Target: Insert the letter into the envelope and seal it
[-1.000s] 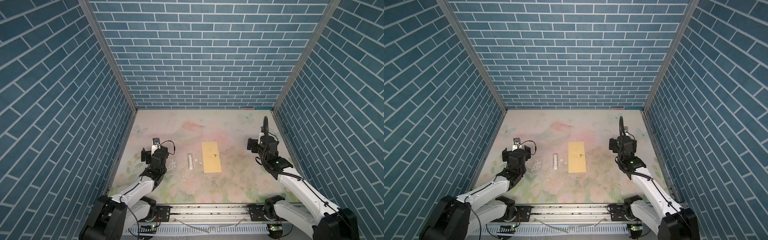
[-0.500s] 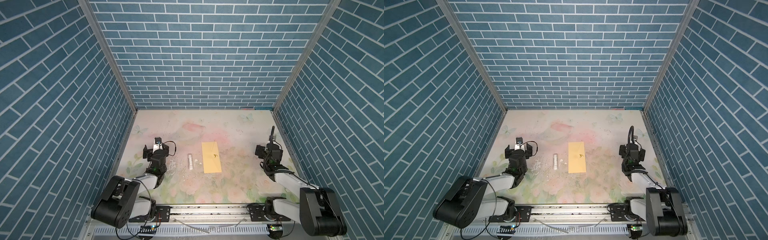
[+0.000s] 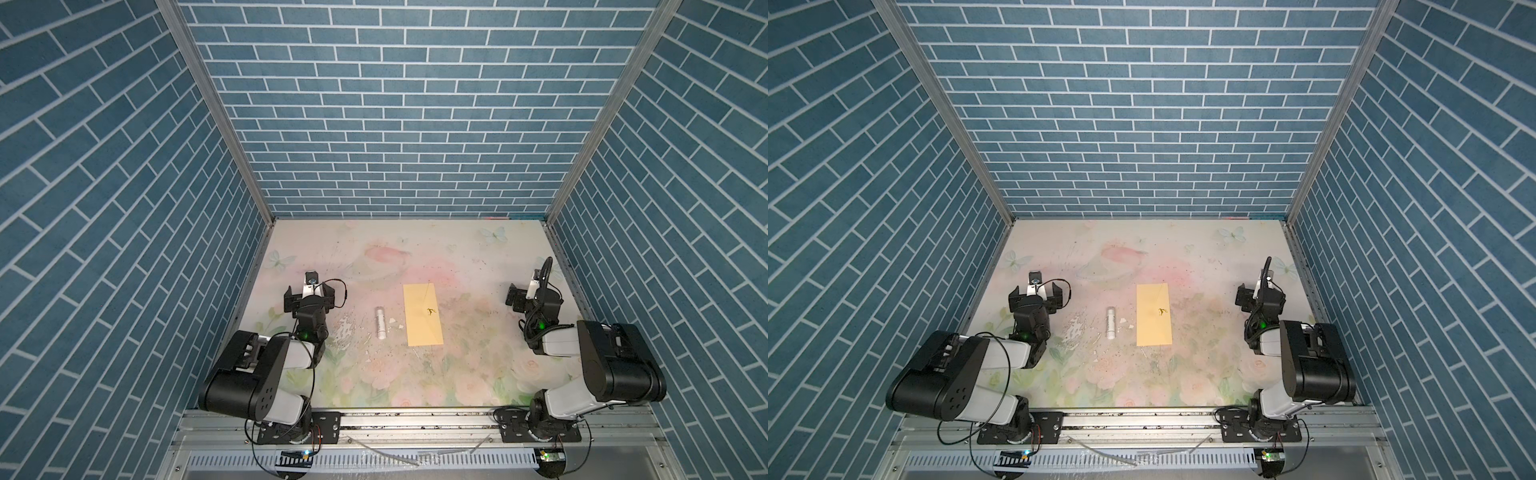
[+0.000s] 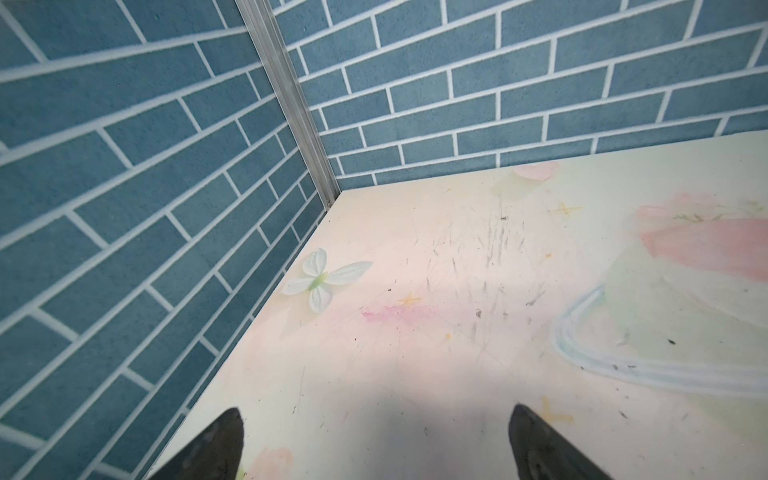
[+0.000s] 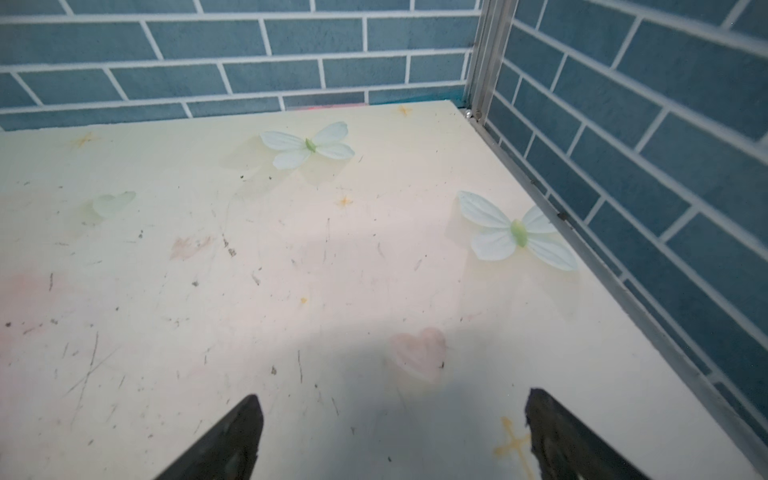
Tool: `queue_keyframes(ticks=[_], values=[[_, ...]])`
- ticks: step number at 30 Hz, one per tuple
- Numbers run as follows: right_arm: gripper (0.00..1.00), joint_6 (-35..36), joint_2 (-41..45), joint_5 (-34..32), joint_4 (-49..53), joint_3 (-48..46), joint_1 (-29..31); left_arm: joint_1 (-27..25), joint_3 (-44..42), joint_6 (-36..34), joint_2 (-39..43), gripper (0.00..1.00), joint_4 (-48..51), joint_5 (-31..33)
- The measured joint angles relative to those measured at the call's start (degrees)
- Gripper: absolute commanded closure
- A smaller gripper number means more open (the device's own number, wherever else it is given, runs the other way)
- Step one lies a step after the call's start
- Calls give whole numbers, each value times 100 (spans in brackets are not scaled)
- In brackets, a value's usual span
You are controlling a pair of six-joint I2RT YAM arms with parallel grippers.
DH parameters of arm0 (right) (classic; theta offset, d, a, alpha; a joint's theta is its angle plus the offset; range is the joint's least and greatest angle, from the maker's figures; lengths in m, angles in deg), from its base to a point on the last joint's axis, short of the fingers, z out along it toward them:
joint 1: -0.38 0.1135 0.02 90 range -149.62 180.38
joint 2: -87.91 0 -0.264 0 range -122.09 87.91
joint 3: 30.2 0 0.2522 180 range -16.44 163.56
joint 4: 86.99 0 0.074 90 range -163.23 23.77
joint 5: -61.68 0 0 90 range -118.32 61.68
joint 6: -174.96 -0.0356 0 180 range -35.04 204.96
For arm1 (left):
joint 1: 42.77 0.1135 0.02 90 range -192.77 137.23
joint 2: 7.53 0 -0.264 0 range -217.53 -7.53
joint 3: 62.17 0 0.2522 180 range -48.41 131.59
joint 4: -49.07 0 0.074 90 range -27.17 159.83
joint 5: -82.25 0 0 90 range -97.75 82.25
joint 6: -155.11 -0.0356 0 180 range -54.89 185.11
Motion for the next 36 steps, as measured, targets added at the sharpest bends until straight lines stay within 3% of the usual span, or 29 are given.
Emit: queue_keyframes(ticks=[6,15,36], values=[[2,0,-4,221,39,55,-33,151,44,90,-264,0,-20,-348],[1,0,-15,415,323,190,-127,422,645,339,-273,0,778,-656],[1,4,-15,695,437,197,-131,492,645,459,-273,0,1010,-787]])
